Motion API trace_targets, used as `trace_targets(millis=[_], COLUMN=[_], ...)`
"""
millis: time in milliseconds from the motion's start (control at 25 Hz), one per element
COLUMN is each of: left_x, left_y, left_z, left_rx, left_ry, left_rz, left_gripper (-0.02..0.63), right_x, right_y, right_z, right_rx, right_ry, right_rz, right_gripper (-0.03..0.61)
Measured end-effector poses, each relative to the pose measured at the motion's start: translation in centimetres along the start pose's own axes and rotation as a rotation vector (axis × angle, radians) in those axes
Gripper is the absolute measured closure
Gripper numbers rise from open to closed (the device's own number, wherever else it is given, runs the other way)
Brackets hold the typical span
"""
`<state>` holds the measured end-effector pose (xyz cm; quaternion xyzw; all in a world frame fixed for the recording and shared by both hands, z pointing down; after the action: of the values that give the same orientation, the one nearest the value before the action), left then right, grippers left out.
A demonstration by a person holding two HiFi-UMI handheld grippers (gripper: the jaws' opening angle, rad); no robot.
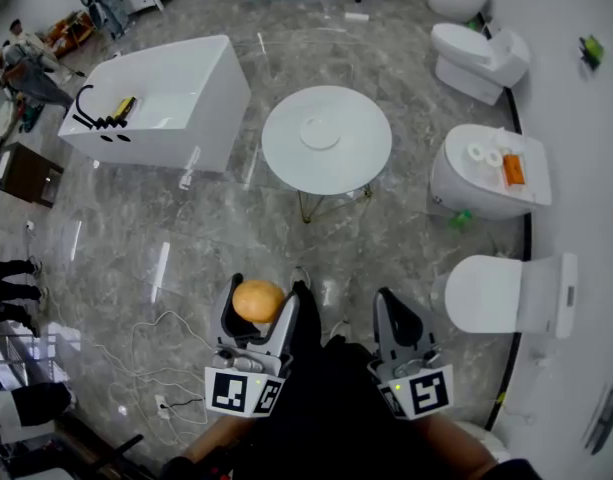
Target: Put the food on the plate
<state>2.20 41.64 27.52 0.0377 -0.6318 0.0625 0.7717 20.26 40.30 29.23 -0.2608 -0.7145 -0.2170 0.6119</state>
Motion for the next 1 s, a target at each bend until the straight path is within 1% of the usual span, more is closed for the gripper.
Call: trace_targets(millis=[160,320,520,840,920,1000], left_x=[0.8,1.1,1.4,1.2,0.8,0.3], left_y=[-2.2,-4.9,-8.9,-15.8,-17.4,-18.8], left_z=[0.1,0.5,2.1,7.8,8.9,9.8], left_rx=[0.024,0.041,0.070,0.076,0.095,0.108], left_ry=[0.009,0.023,0.036,0.073,0.082,0.080], left_rz=[0.000,0.001,0.006,0.023,0.029,0.030], left_gripper=[0.255,0.255,0.255,0.255,0.255,0.255], right_x=[0.3,0.7,0.5,0.7,0.2,-0.4], right_y=[-0.8,-1.3,-4.7,-14.0,-16.4,-18.6], right_z=[-1.5,-3.6,-5.4,-5.5,-5.3,-4.7], right_rx=[0.032,0.084,0.114,0.079,0.057,0.017], right_ry=[0.028,0.023,0.033,0.052,0.048,0.068], right_rz=[-0.001,0.017,0.019,0.061,0.051,0.036], right_gripper=[0.571,0.571,0.571,0.571,0.571,0.571])
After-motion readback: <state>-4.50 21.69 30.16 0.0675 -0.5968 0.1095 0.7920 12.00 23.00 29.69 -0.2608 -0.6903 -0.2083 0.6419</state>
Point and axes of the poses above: the fingertips, and each gripper's own axes: y backward along the fingers, z to its left, x out of its underside, the point moved 1 cm from there along y, backward along the fingers, and after that the axes turned 3 degrees about -x, right-handed, at the moved point
